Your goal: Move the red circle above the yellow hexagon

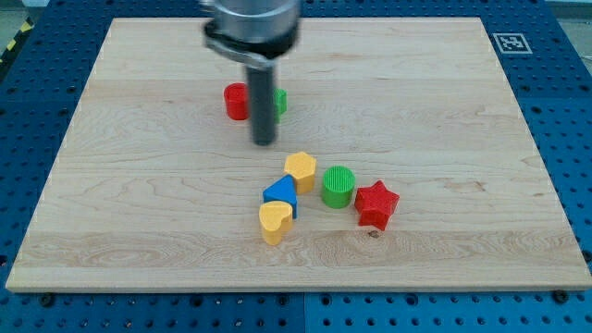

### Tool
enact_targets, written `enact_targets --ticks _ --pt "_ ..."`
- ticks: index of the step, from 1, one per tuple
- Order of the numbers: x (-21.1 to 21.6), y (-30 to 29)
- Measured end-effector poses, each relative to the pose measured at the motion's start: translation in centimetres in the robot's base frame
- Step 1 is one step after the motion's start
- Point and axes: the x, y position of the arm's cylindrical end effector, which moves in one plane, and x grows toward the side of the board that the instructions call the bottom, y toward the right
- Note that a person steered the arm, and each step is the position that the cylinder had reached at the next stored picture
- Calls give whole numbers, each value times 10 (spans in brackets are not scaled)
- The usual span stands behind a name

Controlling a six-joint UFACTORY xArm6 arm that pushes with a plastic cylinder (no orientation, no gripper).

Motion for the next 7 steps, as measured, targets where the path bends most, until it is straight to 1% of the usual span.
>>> enact_targets --ticks 1,2,3,4,5,7 --pt "-6 -46" --pt "-49 -68" --pt "-73 -48" --pt "-64 -22" --pt "-41 -13" --pt "-12 -4"
